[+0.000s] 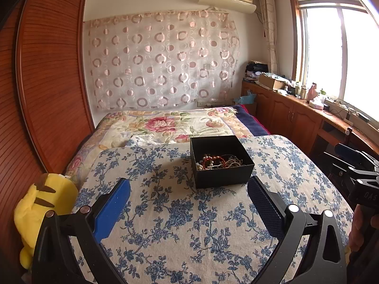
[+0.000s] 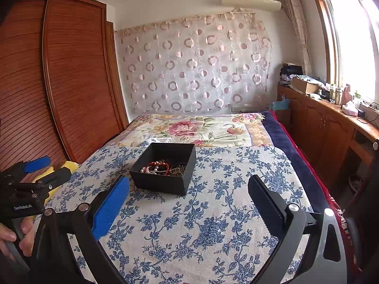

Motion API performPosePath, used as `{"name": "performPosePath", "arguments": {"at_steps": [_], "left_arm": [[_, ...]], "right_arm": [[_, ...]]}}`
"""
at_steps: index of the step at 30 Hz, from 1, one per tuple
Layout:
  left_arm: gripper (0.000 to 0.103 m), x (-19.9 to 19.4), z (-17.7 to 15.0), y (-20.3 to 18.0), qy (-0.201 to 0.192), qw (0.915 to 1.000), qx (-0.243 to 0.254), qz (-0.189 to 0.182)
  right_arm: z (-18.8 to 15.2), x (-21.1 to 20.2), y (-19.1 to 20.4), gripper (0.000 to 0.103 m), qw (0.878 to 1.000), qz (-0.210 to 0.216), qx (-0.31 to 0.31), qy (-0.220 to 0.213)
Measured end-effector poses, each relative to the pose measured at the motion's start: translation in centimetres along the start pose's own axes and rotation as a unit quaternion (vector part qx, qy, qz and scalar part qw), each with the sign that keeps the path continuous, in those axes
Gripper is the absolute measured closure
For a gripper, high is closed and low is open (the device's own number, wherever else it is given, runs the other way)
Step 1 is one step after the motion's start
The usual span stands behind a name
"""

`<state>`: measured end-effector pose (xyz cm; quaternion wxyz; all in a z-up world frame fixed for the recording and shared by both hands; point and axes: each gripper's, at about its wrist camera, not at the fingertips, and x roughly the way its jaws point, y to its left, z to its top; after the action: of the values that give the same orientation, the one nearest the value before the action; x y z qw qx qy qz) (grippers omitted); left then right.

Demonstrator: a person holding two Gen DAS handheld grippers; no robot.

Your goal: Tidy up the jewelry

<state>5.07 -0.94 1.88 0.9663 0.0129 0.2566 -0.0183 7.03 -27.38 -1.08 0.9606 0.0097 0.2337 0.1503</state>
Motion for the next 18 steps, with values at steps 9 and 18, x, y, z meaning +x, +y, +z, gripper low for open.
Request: {"name": "performPosePath", "arguments": {"at_steps": [9,18], "left_arm": [[0.007,-0.02,0.02,-0.03,-0.001,1.0,-0.001,0.0],[0.007,-0.03,0.08,-0.13,-0.003,1.0,-0.001,0.0]], "right_arm": [[-0.04,-0.01,-0.07,0.002,1.0,0.0,0.001,0.0],[0.07,-0.07,0.0,0.002,1.0,0.0,0.0,-0.002]]}}
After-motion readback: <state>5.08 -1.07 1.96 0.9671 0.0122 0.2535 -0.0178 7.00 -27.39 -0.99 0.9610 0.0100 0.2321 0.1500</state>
